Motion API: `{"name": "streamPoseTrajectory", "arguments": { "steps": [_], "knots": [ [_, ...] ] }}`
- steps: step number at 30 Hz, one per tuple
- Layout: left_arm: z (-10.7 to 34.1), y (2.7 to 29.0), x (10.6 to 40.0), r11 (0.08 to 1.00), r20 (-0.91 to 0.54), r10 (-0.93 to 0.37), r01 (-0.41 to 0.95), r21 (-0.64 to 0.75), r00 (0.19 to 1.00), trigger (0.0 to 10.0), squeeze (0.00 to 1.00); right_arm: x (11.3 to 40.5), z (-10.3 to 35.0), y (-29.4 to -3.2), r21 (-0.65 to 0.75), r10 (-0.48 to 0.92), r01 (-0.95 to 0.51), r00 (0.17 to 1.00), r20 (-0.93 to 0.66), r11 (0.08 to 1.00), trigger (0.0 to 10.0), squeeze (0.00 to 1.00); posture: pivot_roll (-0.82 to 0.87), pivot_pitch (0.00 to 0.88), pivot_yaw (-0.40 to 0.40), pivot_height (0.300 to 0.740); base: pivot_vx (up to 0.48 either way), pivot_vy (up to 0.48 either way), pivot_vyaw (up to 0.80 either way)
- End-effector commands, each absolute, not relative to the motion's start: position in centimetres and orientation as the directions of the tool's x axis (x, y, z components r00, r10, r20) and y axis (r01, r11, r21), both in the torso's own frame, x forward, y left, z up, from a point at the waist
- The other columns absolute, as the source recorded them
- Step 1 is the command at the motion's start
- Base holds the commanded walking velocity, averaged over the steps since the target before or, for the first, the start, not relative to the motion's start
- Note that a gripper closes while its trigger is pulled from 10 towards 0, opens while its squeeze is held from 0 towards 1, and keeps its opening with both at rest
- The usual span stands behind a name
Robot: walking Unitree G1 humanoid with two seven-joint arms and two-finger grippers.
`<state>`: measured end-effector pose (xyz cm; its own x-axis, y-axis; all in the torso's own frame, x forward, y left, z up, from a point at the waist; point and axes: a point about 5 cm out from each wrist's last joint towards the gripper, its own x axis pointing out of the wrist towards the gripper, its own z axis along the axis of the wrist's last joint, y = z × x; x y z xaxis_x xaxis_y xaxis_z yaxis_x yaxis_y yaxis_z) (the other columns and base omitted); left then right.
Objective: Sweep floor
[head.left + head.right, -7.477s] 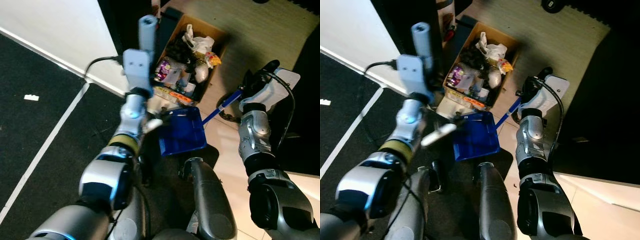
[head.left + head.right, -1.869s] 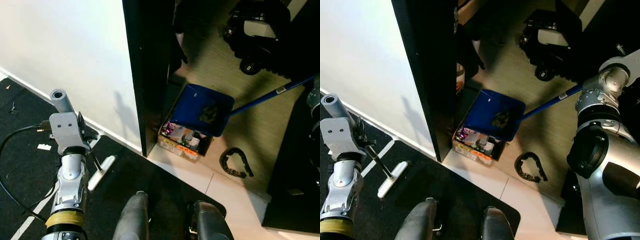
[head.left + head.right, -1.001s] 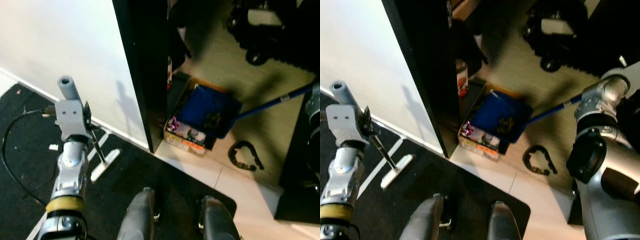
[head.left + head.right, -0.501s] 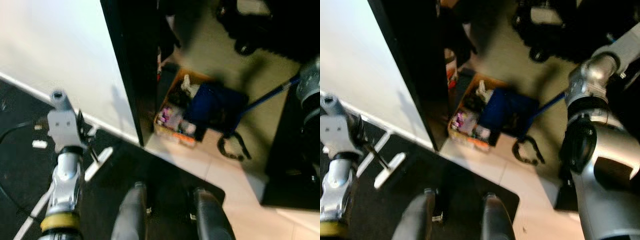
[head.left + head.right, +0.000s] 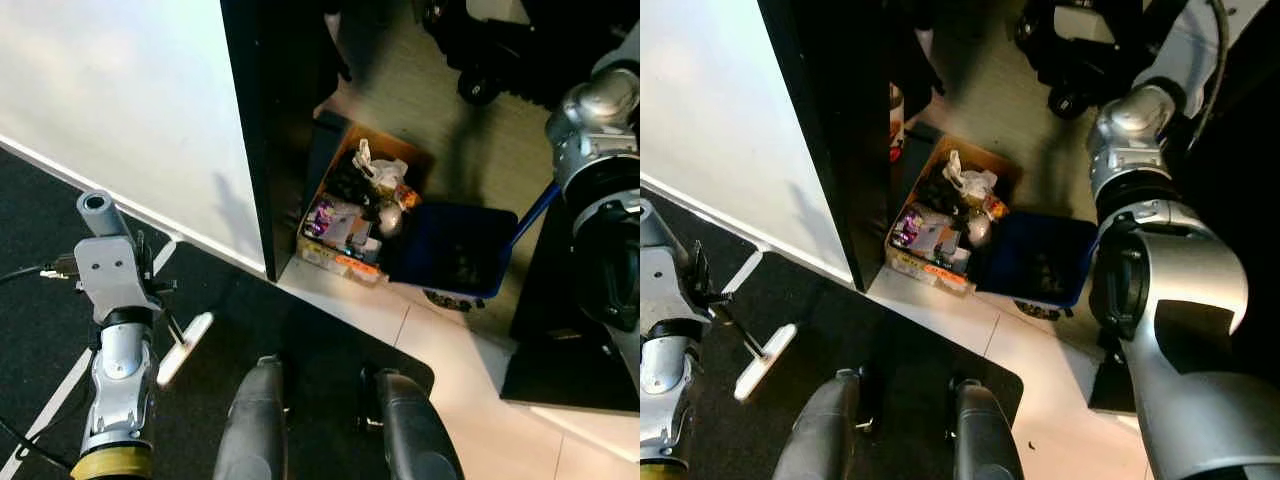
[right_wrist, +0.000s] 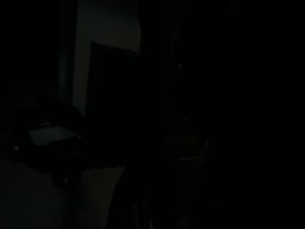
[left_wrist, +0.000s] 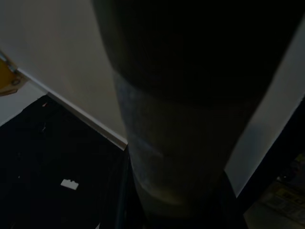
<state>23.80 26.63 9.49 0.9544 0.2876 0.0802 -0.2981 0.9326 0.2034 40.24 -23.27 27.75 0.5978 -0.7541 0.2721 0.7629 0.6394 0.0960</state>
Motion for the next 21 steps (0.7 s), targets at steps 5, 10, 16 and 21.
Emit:
{"name": "streamPoseTrajectory", "arguments": {
  "steps": [5,10,16,21],
  "knots": [
    [9.8,26.9,23.3,0.925,0.087,0.299,-0.311,0.219,0.950,10.0,0.00,40.1,30.3,-22.2,0.105,-0.773,0.802,0.519,0.366,0.588,10.0,0.00,0.12,0.228,-0.160,0.740,0.000,0.000,0.00],
    [9.8,26.8,23.3,0.924,0.088,0.301,-0.314,0.218,0.949,10.0,0.00,40.2,31.2,-20.8,0.125,-0.768,0.801,0.500,0.401,0.586,10.0,0.00,0.11,0.229,-0.160,0.740,0.000,0.000,0.00],
    [9.8,26.8,23.4,0.924,0.088,0.303,-0.315,0.216,0.949,10.0,0.00,40.3,32.3,-18.3,0.142,-0.741,0.778,0.502,0.446,0.612,10.0,0.00,0.11,0.233,-0.160,0.740,0.000,0.000,0.00],
    [9.8,26.7,23.4,0.924,0.087,0.304,-0.316,0.215,0.949,10.0,0.00,40.2,33.6,-14.0,0.128,-0.650,0.723,0.510,0.563,0.679,10.0,0.00,0.11,0.233,-0.164,0.740,0.000,0.000,0.00]
  ]
}}
